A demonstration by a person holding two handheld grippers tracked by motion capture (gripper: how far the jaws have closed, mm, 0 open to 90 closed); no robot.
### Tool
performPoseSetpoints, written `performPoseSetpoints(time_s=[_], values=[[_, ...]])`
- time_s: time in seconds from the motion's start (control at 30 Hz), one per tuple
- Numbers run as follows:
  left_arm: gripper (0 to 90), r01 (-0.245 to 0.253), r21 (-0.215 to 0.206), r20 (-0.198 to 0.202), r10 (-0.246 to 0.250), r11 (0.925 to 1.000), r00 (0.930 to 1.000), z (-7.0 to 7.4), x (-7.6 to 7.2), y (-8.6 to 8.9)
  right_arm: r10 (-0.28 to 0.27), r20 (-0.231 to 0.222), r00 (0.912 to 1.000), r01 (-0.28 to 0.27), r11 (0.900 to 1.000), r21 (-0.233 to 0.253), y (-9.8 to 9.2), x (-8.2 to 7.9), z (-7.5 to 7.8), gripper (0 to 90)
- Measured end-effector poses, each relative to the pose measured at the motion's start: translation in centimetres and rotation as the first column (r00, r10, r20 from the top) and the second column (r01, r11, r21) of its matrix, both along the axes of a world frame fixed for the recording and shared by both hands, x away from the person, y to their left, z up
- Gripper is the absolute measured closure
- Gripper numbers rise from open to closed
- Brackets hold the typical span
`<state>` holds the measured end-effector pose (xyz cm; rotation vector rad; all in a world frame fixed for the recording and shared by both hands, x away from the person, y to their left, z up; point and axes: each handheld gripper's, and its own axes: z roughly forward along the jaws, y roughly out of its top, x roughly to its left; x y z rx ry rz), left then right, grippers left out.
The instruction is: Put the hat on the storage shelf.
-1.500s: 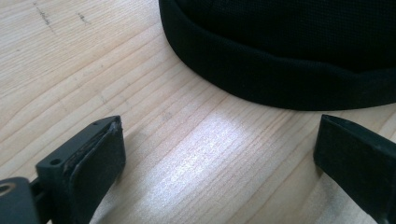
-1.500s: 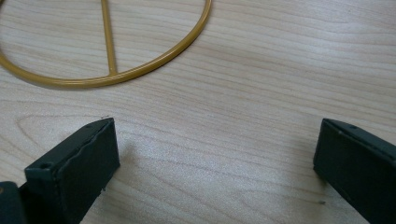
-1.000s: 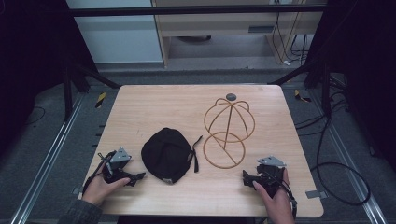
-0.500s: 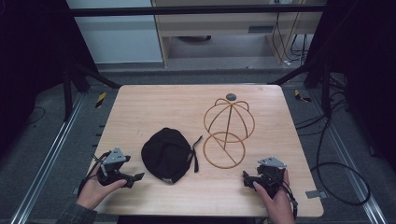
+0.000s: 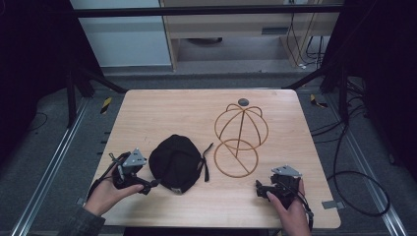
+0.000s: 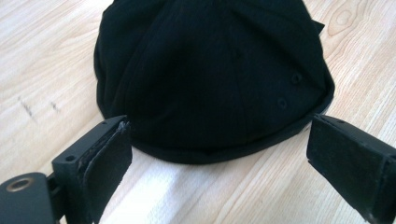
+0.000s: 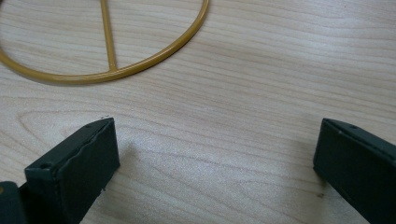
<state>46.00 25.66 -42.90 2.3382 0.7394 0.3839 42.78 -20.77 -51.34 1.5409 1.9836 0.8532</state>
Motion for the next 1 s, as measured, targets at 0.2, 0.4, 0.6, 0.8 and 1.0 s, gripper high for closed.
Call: performPoseSetpoints(time_s=[0.2,0.4,0.6,0.8,1.0], values=[[7.2,0.012,0.052,-0.013,-0.011,0.9986,0.9999,1.7,1.2,-1.2,-0.001,0.0,1.0,0.001,1.0,0.001,0.0,0.0,0.0,0.4],[7.4,0.036,0.11,-0.026,-0.033,0.9933,0.9991,3.2,2.5,-2.5,0.001,-0.001,1.0,-0.001,1.0,0.001,0.0,0.0,0.0,0.4],[9.2,0.061,0.142,-0.038,-0.056,0.988,0.9977,3.9,4.1,-4.0,0.006,0.0,1.0,-0.006,1.0,0.001,-0.1,0.0,0.0,0.4],[14.6,0.079,0.165,-0.055,-0.071,0.983,0.996,4.1,5.9,-5.9,0.007,0.0,1.0,-0.007,1.0,0.0,-0.1,0.0,0.0,0.4],[17.9,0.087,0.193,-0.083,-0.072,0.9772,0.9939,3.5,6.6,-6.7,0.007,0.0,1.0,-0.007,1.0,0.0,-0.1,0.0,0.0,0.4]])
